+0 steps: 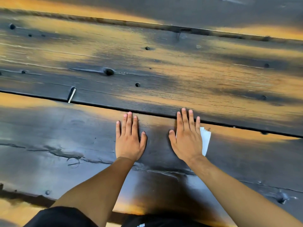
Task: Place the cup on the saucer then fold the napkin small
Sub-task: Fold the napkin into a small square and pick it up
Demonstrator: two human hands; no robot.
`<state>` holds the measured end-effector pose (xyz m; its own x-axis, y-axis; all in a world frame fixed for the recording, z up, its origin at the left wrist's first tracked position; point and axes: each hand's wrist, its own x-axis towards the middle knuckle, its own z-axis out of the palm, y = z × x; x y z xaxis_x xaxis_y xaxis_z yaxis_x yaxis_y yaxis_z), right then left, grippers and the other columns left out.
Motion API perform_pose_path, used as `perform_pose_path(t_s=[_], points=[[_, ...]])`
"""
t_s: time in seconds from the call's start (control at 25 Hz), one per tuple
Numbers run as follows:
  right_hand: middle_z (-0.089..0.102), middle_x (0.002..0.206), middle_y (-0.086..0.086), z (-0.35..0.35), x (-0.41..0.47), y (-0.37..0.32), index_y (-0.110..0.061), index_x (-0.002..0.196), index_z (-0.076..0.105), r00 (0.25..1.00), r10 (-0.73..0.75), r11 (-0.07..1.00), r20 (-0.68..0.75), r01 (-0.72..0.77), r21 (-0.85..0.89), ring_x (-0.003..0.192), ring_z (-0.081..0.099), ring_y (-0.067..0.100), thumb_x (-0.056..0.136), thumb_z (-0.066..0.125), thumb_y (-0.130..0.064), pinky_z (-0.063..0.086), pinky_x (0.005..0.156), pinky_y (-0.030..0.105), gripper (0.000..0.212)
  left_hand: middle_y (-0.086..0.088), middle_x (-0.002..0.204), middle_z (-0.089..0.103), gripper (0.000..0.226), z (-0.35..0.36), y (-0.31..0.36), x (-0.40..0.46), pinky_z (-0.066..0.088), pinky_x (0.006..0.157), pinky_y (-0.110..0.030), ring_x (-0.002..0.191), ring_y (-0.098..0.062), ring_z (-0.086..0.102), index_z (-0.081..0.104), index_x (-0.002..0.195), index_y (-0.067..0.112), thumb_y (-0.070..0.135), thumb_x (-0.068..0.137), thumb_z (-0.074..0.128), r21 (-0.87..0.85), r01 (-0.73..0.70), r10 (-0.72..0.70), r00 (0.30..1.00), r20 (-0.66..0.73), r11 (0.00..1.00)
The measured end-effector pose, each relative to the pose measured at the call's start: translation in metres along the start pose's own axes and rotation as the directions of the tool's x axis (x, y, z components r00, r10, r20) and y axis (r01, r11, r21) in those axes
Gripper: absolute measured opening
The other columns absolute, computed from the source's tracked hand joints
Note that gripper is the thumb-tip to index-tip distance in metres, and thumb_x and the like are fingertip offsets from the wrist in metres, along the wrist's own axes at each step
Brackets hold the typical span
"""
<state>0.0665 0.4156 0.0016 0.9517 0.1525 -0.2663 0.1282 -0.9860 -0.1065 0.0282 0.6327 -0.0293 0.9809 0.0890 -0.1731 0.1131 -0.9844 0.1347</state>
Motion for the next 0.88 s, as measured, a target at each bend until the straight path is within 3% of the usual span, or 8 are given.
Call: perform_pose_path(t_s=[0.12, 0.36, 0.48, 0.6, 0.88], points=[[0.004, 0.168, 0.016, 0.014, 0.005, 0.0, -0.004, 0.159, 0.011, 1.0, -0.001, 0.999, -0.007, 0.0, -0.036, 0.156, 0.0, 0.031, 0.096, 0.037, -0.047, 0.003, 0.126, 0.052, 0.081, -0.014, 0.169, 0.015, 0.073, 0.005, -0.003, -0.001, 0.013, 0.125, -0.055, 0.157, -0.028, 0.009, 0.021, 0.159, 0.007, 0.045, 0.098, 0.033, 0.0, -0.007, 0.007, 1.0, -0.025, 1.0], [0.008, 0.168, 0.016, 0.02, 0.007, 0.0, -0.003, 0.159, 0.014, 1.0, -0.002, 0.999, -0.03, 0.001, -0.038, 0.156, 0.002, 0.03, 0.091, 0.041, -0.049, 0.008, 0.125, 0.052, 0.086, -0.014, 0.169, 0.012, 0.074, 0.007, -0.003, 0.001, 0.012, 0.126, -0.055, 0.158, -0.028, 0.006, 0.018, 0.16, 0.007, 0.046, 0.098, 0.032, 0.033, -0.014, 0.014, 1.0, -0.008, 0.999], [0.005, 0.168, 0.015, 0.009, 0.007, -0.003, -0.005, 0.159, 0.013, 1.0, 0.001, 0.999, 0.012, -0.001, -0.032, 0.156, 0.0, 0.031, 0.096, 0.039, -0.05, 0.004, 0.126, 0.053, 0.082, -0.014, 0.169, 0.012, 0.075, 0.004, -0.001, 0.002, 0.011, 0.126, -0.055, 0.158, -0.028, 0.006, 0.017, 0.16, 0.008, 0.045, 0.097, 0.035, 0.023, -0.002, 0.002, 1.0, 0.006, 1.0], [0.011, 0.168, 0.012, 0.001, -0.001, 0.013, -0.012, 0.159, 0.02, 0.999, -0.018, 1.0, -0.041, 0.018, -0.008, 0.156, 0.001, 0.033, 0.1, 0.032, -0.048, -0.002, 0.126, 0.052, 0.071, -0.012, 0.169, 0.012, 0.075, 0.008, -0.003, 0.001, 0.008, 0.126, -0.053, 0.158, -0.026, 0.003, 0.016, 0.16, 0.01, 0.045, 0.096, 0.037, 0.022, 0.0, 0.001, 1.0, -0.014, 1.0], [0.012, 0.168, 0.013, 0.009, -0.003, 0.045, -0.018, 0.159, 0.023, 1.0, 0.017, 1.0, -0.012, -0.017, -0.023, 0.156, 0.006, 0.034, 0.098, 0.028, -0.047, 0.006, 0.125, 0.054, 0.068, -0.012, 0.169, 0.014, 0.076, 0.013, -0.005, 0.0, 0.009, 0.126, -0.054, 0.158, -0.024, 0.001, 0.018, 0.159, 0.009, 0.044, 0.095, 0.038, 0.012, -0.007, 0.008, 0.998, -0.058, 1.0]])
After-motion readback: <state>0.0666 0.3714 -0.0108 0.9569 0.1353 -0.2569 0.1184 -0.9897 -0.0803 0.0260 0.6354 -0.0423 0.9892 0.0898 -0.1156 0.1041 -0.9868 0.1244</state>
